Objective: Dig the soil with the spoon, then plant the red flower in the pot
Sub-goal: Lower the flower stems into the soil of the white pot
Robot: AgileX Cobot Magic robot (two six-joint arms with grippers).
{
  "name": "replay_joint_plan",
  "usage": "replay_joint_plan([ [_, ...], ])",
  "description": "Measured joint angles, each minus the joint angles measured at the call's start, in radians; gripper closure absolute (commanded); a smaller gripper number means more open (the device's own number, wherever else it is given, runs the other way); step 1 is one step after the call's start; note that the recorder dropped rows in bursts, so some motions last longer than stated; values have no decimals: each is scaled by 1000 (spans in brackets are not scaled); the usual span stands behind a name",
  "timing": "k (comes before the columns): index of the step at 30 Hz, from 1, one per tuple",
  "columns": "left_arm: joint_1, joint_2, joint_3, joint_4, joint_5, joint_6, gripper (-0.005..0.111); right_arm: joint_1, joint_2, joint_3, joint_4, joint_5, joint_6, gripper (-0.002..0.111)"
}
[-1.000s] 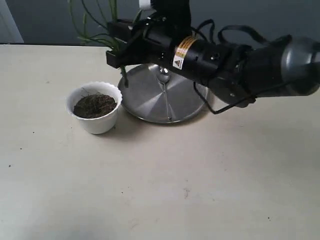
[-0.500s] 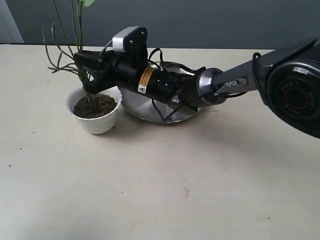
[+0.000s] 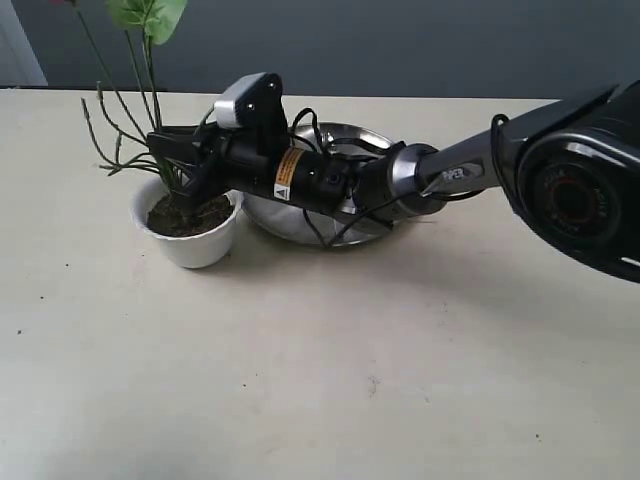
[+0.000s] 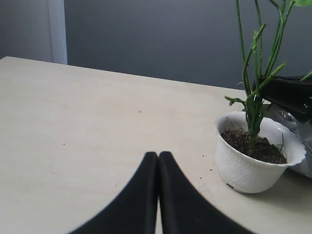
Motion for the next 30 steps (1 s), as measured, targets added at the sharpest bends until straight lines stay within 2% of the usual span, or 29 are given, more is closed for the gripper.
replay_joint_plan([
  [10, 0, 0, 0, 0, 0, 0, 106, -10, 53, 0, 60, -35, -21, 109],
  [30, 0, 0, 0, 0, 0, 0, 106, -13, 59, -2, -2, -22, 71, 109],
])
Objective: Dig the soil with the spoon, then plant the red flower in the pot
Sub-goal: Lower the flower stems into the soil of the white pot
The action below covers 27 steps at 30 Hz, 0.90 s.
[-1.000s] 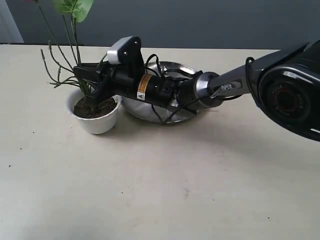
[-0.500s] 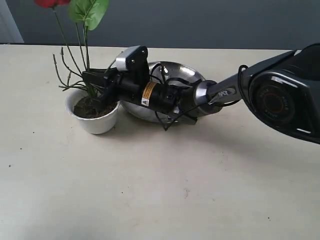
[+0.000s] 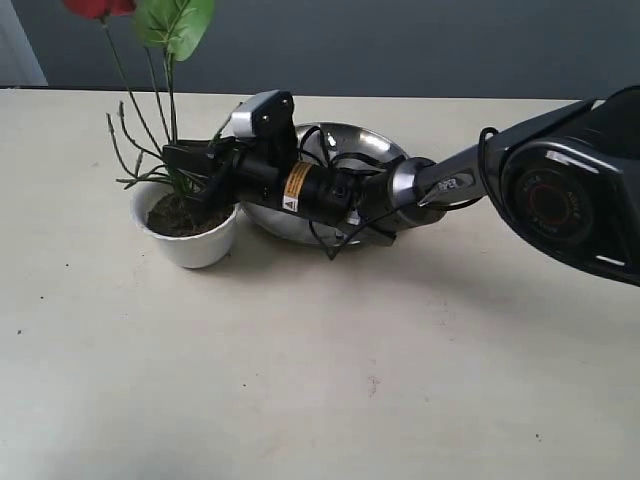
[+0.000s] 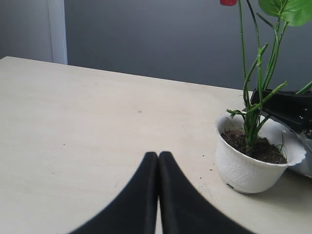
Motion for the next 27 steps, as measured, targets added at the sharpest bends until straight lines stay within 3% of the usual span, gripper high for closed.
replay_joint_plan([
  [9, 0, 0, 0, 0, 0, 0, 106, 0, -2, -10, -7, 45, 46, 108],
  [15, 0, 0, 0, 0, 0, 0, 106, 0, -15, -10, -94, 59, 58, 85],
  [19, 0, 0, 0, 0, 0, 0, 106, 0, -13, -6, -185, 87, 73, 85],
  [27, 0, 0, 0, 0, 0, 0, 106, 0, -11, -3, -195, 88, 89, 85],
])
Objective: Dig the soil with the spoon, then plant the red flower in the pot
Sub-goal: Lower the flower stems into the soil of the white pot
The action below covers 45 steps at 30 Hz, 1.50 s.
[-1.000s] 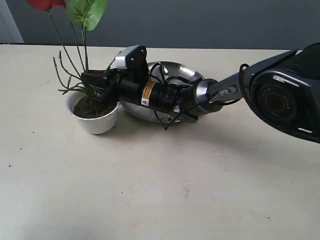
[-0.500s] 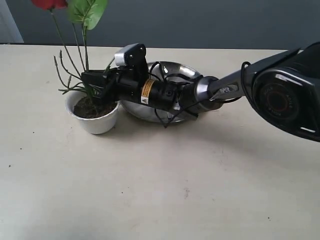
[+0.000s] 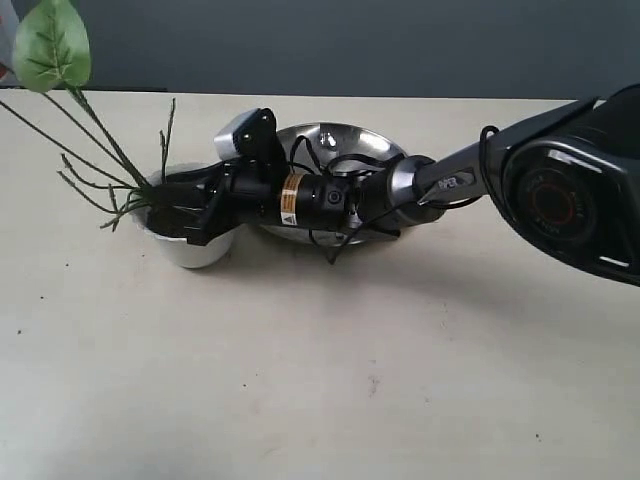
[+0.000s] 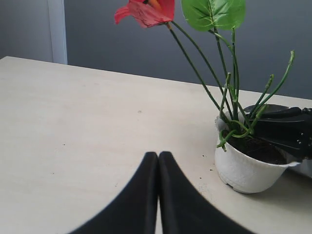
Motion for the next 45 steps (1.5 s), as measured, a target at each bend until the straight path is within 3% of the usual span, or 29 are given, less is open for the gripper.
replay_joint_plan([
  [35, 0, 0, 0, 0, 0, 0, 106, 2, -24, 4, -27, 25, 6, 85],
  [45, 0, 0, 0, 0, 0, 0, 106, 2, -73, 8, -23, 134, 6, 85],
])
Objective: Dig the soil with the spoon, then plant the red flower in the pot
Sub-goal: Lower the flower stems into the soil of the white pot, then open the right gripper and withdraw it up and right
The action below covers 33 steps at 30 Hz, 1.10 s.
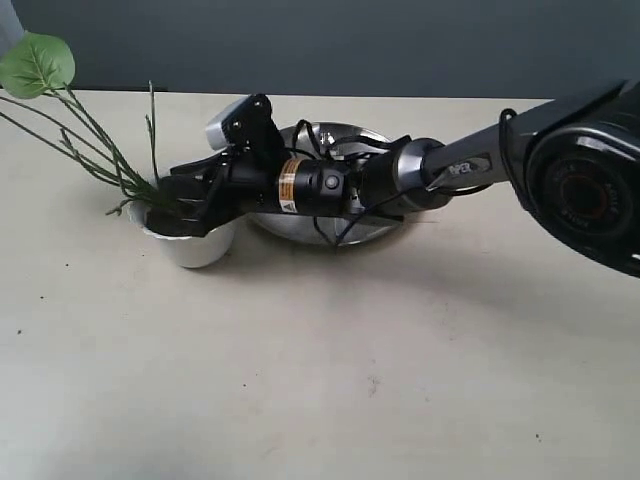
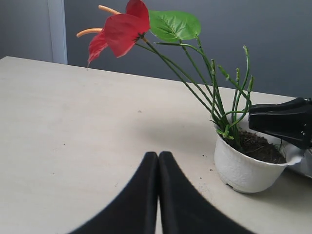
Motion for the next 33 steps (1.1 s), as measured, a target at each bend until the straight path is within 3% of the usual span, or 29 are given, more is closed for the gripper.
replay_joint_plan([
  [8, 0, 0, 0, 0, 0, 0, 106, 0, -67, 34, 0, 111, 0, 85],
  [12, 0, 0, 0, 0, 0, 0, 106, 0, -144, 114, 0, 174, -8, 91],
  [19, 0, 0, 0, 0, 0, 0, 106, -21, -558, 386, 5, 217, -6, 91],
  [24, 0, 0, 0, 0, 0, 0, 106, -21, -950, 585, -14, 316, 323, 91],
  [30, 0, 0, 0, 0, 0, 0, 106, -21, -1185, 690, -45, 336, 748, 91],
  [33, 0, 0, 0, 0, 0, 0, 106, -21, -1270, 701, -54, 363, 868, 91],
])
